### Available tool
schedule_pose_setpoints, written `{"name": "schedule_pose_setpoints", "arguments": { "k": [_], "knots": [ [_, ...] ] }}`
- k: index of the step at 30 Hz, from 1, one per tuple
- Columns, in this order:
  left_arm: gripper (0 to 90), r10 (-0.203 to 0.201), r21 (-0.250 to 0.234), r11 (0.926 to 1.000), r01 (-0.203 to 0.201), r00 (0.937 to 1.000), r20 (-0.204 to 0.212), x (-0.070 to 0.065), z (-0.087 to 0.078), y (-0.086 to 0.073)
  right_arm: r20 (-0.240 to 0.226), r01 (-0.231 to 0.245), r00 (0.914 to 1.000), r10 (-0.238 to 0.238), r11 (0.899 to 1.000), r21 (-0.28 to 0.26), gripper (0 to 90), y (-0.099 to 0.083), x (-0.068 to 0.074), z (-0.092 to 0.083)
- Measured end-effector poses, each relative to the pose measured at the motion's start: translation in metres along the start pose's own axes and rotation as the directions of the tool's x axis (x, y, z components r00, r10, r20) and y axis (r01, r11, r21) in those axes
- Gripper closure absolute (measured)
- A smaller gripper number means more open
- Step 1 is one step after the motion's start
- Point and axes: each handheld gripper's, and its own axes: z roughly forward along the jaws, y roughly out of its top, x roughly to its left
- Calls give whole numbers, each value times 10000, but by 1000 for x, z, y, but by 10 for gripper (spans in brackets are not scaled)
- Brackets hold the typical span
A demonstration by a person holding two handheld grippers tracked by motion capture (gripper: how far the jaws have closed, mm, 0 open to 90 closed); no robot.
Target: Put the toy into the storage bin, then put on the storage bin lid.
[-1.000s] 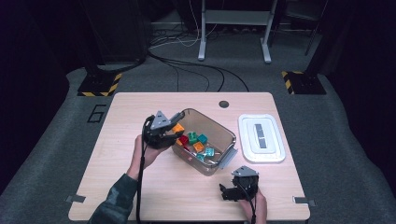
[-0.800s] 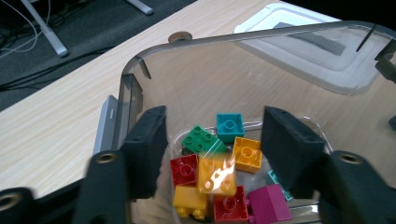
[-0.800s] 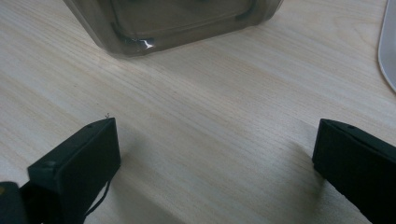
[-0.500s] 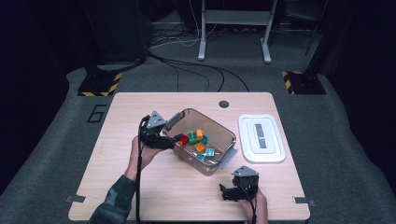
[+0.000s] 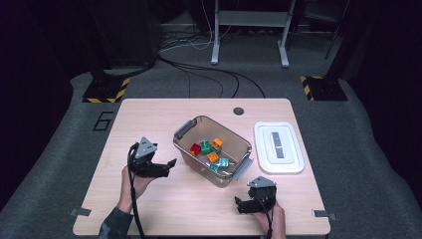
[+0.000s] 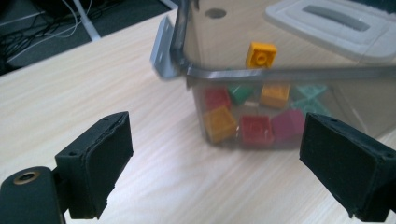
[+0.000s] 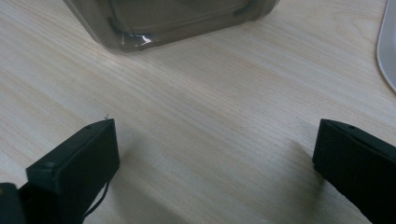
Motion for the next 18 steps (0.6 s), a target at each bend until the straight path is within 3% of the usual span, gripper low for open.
{"name": "schedule_pose_setpoints", "arguments": {
  "k": [8,13,18],
  "knots": [
    [73,-629,580,9962,642,9977,-247,7,0,-44,-63,-331,9994,329,9983,-472,23,0,-15,-10],
    [47,-860,996,9909,908,9950,-513,9,4,-66,139,-507,9986,517,9965,-662,22,5,-29,-17],
    [18,-1057,1556,9807,1184,9905,-875,9,10,-90,664,-531,9960,596,9939,-969,0,16,-52,-22]
  ]
}}
